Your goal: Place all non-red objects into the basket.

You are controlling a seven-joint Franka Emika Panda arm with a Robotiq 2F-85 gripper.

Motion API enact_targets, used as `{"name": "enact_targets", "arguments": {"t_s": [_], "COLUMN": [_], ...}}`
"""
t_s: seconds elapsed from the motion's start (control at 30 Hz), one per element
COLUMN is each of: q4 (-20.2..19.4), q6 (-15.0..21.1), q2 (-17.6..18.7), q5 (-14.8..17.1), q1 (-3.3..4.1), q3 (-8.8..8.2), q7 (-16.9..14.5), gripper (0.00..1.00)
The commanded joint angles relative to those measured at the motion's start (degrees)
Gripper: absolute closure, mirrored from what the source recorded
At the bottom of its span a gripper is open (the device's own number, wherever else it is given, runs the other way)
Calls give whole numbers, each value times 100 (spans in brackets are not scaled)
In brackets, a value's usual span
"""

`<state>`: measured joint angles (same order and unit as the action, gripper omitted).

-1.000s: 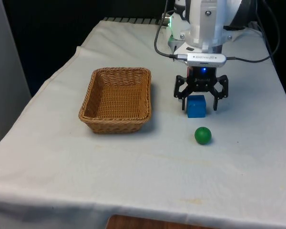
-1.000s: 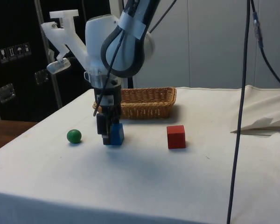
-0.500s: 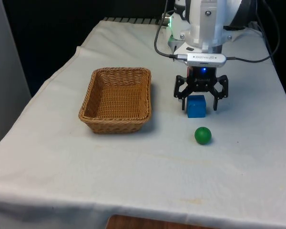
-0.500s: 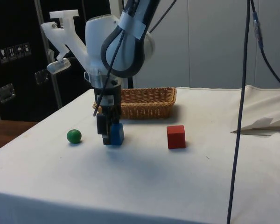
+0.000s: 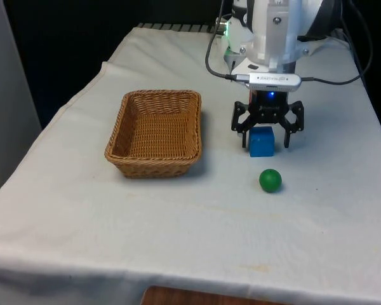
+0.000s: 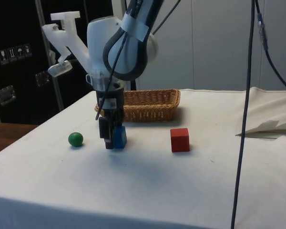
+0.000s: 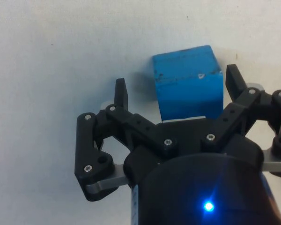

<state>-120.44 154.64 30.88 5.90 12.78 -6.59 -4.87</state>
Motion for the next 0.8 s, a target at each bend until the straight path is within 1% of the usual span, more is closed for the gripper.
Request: {"name": "enact_targets", "arguments": {"t_s": [0.0, 0.13, 0.17, 0.23, 0.27, 0.3, 0.37, 0.4, 0.5, 0.53, 0.77], "q4": [17, 23, 23, 17, 11, 17, 17, 11, 11, 11, -6], "q6": [29, 29, 29, 17, 0, 17, 11, 6, 6, 6, 17], "q2": [23, 29, 23, 17, 6, 17, 11, 11, 11, 11, 0], "q5": [34, 40, 34, 23, 0, 23, 17, 11, 6, 6, 0], "q1": [-29, -34, -29, -23, 0, -17, -17, -11, -6, -6, -11], "q3": [40, 40, 40, 29, 0, 23, 17, 11, 6, 6, -6], "q7": [-29, -29, -29, -23, 0, -17, -11, -11, -6, -6, -6], "gripper": [0, 1, 12, 23, 29, 29, 40, 50, 50, 100, 99]}}
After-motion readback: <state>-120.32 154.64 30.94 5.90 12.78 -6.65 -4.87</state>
